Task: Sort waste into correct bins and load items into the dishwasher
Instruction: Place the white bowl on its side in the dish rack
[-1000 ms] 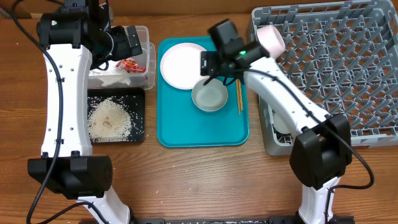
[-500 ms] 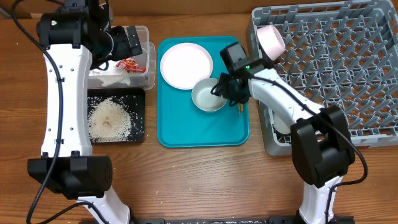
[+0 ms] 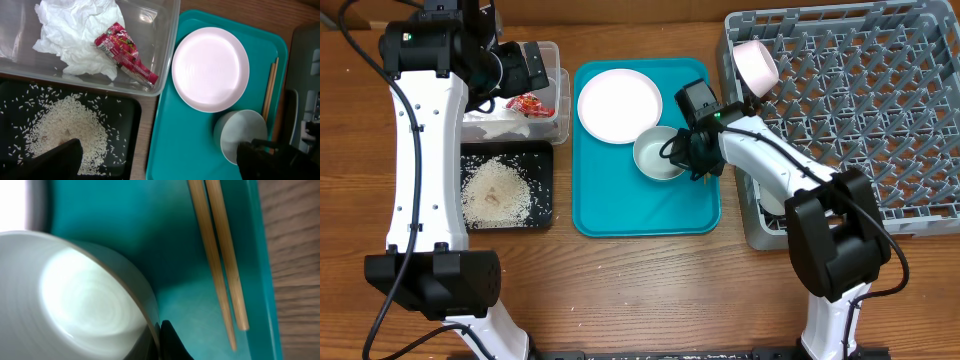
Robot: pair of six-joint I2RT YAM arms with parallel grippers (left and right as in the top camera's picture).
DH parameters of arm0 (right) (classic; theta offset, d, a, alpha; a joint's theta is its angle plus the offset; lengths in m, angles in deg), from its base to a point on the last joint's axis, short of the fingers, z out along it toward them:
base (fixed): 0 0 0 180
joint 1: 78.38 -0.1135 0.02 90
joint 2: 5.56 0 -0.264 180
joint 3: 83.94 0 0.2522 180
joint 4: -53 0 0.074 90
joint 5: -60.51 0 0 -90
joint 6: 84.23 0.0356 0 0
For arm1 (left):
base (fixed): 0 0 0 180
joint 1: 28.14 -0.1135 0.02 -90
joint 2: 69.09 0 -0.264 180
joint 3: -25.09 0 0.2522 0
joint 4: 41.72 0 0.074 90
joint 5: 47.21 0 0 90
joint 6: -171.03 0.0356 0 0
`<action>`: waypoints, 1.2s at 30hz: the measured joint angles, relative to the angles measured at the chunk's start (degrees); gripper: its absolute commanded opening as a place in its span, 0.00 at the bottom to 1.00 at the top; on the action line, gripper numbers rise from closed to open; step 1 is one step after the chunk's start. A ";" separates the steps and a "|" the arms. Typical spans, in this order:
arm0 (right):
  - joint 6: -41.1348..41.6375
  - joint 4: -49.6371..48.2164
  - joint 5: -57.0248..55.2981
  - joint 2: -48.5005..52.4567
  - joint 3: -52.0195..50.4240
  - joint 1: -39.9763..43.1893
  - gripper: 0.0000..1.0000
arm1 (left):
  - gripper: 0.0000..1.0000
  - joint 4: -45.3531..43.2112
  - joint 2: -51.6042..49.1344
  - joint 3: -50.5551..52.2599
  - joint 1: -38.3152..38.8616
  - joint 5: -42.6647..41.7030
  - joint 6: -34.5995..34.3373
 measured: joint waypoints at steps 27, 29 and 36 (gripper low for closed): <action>-31.74 -3.63 -72.02 -17.33 1.70 5.62 0.04 | 1.00 0.00 0.00 0.00 0.00 0.02 0.00; -32.22 -6.10 -73.85 -16.06 -1.07 5.64 0.04 | 1.00 0.00 0.00 0.00 0.00 0.00 0.02; -32.57 -9.77 -74.79 -12.81 -7.45 5.51 0.04 | 1.00 0.00 0.00 0.00 0.00 0.02 0.00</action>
